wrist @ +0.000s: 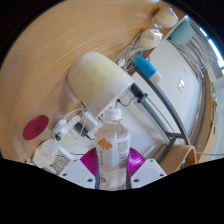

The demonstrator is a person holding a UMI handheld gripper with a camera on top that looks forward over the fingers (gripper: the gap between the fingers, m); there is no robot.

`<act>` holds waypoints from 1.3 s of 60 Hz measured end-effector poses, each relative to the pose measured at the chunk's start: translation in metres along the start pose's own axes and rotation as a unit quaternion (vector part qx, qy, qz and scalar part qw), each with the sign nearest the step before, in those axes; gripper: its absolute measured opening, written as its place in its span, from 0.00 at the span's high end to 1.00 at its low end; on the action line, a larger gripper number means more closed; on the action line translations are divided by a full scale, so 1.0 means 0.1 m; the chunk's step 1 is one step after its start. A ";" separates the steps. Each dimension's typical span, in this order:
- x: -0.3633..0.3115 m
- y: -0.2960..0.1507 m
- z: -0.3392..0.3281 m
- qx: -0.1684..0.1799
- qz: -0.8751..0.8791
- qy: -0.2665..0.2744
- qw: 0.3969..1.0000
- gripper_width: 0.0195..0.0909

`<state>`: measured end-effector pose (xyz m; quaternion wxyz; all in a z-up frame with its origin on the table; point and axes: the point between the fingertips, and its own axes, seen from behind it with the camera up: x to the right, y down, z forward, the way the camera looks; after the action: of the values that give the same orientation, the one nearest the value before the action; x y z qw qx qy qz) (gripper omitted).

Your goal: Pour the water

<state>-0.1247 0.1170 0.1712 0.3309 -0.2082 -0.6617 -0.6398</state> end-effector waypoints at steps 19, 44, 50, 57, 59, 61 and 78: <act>0.05 -0.08 -0.02 0.002 0.021 0.007 1.000 0.78; -0.20 0.43 -0.20 0.003 0.626 -0.030 0.779 0.78; -0.35 0.40 -0.23 0.019 0.741 -0.051 0.670 0.76; -0.51 0.43 -0.23 0.027 0.842 -0.062 0.535 0.76; -0.57 0.45 -0.23 0.029 0.862 -0.061 0.502 0.76; -0.63 0.43 -0.21 0.031 0.878 -0.067 0.472 0.76; -0.81 0.25 -0.15 0.055 0.923 -0.070 0.376 0.76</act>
<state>-0.0490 0.1167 0.1313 0.6799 -0.7150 -0.1145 0.1156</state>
